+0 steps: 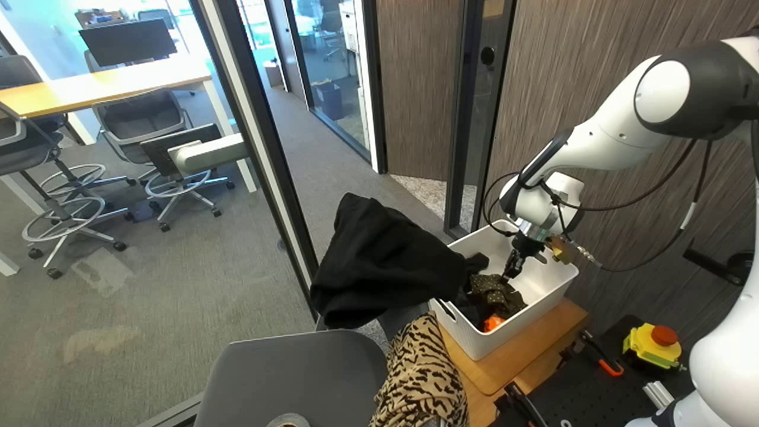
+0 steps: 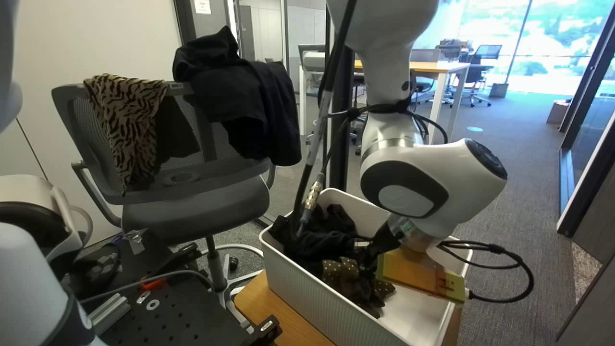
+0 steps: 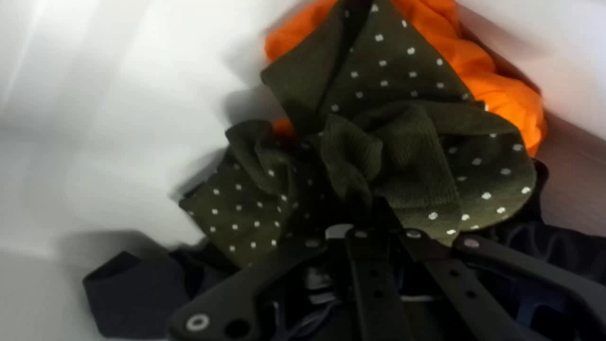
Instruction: Pick up the sock with green and white dots from the box and put it on the chair's headrest
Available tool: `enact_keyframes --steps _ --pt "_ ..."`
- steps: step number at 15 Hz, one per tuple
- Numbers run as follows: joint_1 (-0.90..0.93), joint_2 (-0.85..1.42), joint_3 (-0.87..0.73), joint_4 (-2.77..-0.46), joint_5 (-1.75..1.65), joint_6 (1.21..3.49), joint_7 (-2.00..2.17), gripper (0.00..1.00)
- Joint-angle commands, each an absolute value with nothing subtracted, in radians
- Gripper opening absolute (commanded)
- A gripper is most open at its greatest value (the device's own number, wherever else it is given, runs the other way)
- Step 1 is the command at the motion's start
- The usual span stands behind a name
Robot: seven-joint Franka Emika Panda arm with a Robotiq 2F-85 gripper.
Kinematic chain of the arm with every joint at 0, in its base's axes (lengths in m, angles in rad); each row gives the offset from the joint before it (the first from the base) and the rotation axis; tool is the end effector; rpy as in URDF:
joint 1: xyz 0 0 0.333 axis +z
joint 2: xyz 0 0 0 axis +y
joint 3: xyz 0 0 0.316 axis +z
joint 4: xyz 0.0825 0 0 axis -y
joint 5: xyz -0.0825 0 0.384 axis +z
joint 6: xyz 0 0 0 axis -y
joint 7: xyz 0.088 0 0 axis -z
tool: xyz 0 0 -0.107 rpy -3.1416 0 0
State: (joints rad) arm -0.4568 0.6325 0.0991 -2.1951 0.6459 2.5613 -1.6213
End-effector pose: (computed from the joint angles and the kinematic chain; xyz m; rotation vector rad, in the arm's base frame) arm 0.4718 -0.1800 0.0731 -2.5833 -0.8828 -0.1864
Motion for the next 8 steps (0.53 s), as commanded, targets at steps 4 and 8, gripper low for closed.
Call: enact_keyframes --steps 4,8 --pt "-0.421 0.346 0.029 -2.269 0.618 2.305 -1.532 0.07" --pt "-0.379 0.149 -0.043 -2.294 0.592 2.131 -1.476 0.07"
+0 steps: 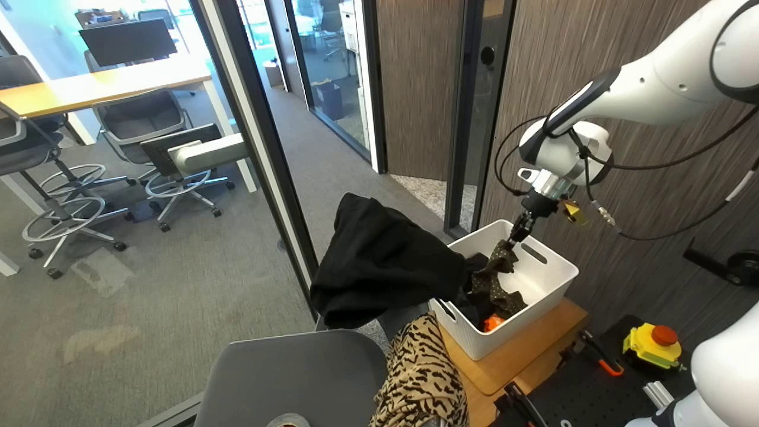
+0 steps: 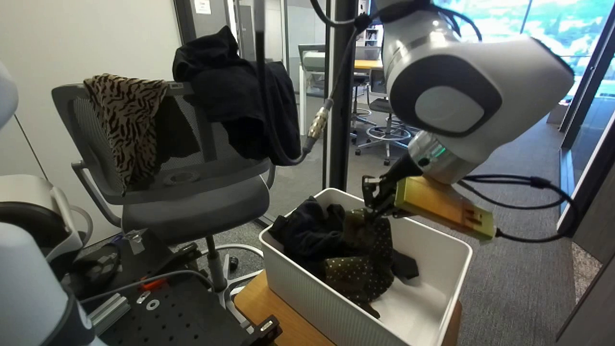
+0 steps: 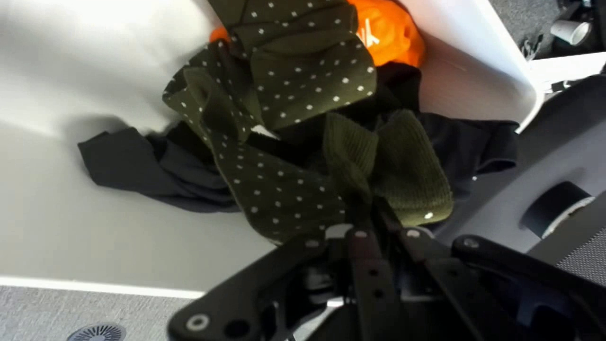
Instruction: Pick up the sock with green and white dots from the box and put it on the chair's headrest
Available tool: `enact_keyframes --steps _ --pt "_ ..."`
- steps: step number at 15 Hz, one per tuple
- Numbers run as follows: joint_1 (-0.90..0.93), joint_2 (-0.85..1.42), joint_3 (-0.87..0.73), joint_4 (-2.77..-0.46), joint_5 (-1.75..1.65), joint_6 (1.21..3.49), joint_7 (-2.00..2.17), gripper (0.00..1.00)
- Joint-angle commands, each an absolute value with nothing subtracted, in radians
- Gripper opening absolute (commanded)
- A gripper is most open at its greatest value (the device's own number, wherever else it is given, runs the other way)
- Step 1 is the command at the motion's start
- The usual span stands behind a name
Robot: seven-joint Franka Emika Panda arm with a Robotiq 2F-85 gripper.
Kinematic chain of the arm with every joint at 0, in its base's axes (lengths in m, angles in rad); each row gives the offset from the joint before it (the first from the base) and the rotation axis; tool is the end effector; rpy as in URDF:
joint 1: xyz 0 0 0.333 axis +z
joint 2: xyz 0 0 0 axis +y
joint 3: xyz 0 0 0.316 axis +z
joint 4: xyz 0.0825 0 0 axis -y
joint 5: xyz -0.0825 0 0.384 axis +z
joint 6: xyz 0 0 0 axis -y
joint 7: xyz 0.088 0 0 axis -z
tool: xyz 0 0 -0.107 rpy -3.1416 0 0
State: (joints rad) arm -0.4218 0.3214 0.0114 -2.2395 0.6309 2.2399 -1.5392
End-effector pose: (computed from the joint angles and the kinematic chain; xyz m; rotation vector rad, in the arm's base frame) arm 0.4767 -0.1883 0.2048 -2.4981 -0.8420 -0.2439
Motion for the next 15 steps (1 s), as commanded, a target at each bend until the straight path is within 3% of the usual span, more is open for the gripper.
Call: enact_keyframes --steps 1,9,15 --pt "-0.367 0.101 -0.060 -2.299 0.583 2.085 -1.460 0.07" --pt "-0.243 -0.277 -0.141 -2.280 0.436 1.638 -1.394 0.07" --pt "-0.100 -0.464 -0.108 -2.209 0.387 1.354 -1.363 0.07"
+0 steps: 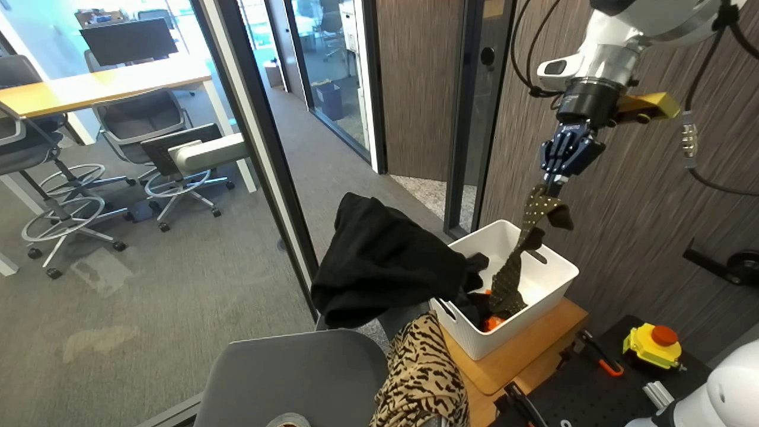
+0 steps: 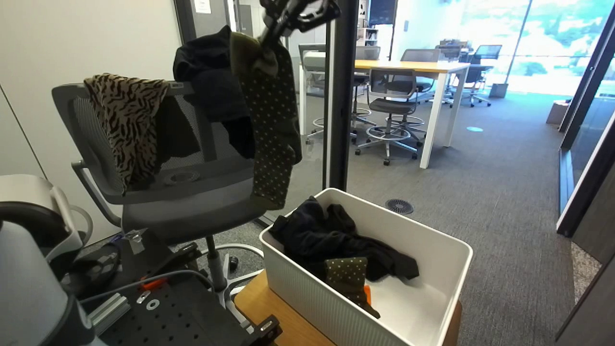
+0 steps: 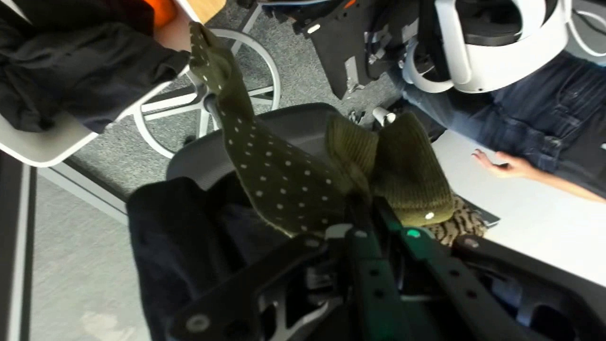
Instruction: Pick up the sock with green and white dots from the box and put it on the chair's headrest
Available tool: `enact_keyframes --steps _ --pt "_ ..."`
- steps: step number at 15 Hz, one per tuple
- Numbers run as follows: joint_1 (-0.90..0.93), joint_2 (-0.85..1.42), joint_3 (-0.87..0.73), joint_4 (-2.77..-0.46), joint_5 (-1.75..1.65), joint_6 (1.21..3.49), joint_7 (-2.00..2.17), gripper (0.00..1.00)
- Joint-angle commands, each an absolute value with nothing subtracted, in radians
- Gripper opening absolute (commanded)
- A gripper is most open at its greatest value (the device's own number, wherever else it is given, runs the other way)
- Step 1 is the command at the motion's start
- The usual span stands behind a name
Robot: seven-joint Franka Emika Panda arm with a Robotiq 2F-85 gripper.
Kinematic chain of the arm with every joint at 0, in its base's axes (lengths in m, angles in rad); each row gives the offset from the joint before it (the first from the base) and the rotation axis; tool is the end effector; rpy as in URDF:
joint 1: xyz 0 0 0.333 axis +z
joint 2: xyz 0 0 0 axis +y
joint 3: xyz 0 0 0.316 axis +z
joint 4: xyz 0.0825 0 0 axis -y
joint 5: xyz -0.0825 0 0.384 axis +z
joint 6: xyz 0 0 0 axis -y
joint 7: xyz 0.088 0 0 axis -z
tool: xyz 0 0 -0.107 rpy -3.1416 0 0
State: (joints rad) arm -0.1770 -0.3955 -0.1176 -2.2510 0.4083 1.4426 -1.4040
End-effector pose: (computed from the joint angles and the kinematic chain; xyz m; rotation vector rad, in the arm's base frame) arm 0.3822 -0.0717 0.5046 -2.1618 -1.3168 -0.0877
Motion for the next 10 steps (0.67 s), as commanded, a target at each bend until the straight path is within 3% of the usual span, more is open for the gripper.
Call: enact_keyframes --steps 1,10 --pt "-0.072 -0.474 -0.096 -2.190 0.392 1.328 -1.351 0.07" --pt "0.165 -0.415 0.065 -2.095 0.399 1.231 -1.312 0.07"
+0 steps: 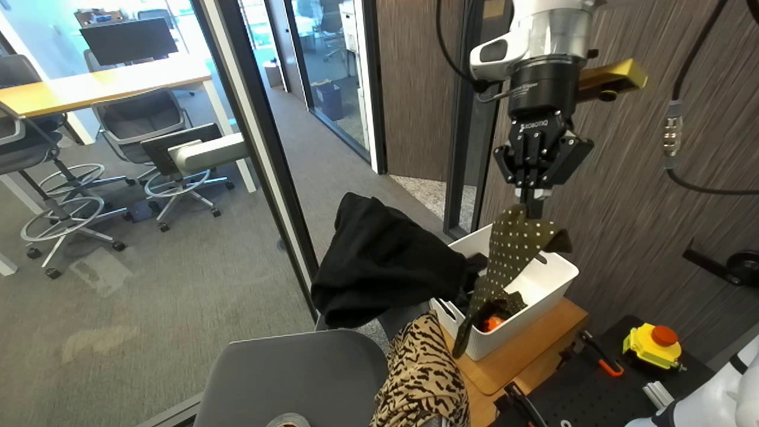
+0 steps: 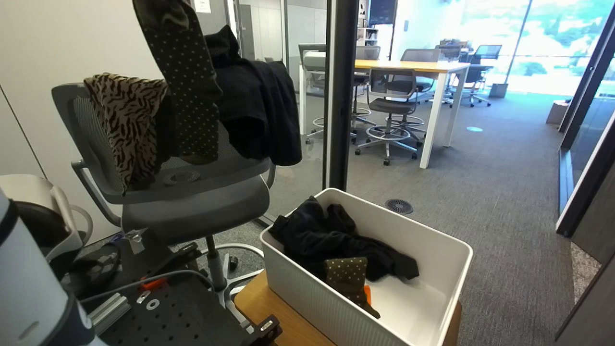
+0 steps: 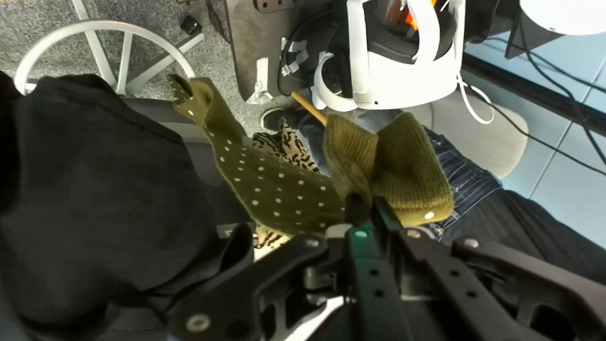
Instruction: Pick up the sock with green and white dots from the box and put it on the chair's headrest
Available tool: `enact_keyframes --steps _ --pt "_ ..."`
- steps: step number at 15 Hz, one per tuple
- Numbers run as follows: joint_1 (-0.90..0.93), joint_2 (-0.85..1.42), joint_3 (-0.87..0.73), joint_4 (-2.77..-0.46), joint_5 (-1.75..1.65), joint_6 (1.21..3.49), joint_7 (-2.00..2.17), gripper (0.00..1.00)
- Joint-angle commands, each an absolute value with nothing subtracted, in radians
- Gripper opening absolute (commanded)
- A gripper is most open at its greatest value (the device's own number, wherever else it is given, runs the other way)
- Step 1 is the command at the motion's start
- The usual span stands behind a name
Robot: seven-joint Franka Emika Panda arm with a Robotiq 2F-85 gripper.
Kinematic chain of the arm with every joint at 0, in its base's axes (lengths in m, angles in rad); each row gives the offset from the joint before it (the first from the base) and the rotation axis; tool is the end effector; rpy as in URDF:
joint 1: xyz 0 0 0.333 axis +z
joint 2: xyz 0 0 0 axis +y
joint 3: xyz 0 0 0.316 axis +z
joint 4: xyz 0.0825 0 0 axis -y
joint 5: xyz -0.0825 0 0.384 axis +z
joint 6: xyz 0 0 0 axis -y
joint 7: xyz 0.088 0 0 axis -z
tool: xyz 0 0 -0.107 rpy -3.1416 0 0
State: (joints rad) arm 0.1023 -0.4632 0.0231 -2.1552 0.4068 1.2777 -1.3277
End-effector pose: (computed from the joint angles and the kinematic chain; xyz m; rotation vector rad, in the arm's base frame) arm 0.3533 0.0971 0.5644 -1.8999 -1.7428 0.1474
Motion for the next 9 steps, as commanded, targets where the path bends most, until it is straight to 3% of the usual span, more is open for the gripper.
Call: enact_keyframes --steps 1,9 --pt "0.186 -0.399 0.083 -2.080 0.396 1.221 -1.314 0.07" --pt "0.280 -0.196 0.205 -1.893 0.396 1.197 -1.287 0.07"
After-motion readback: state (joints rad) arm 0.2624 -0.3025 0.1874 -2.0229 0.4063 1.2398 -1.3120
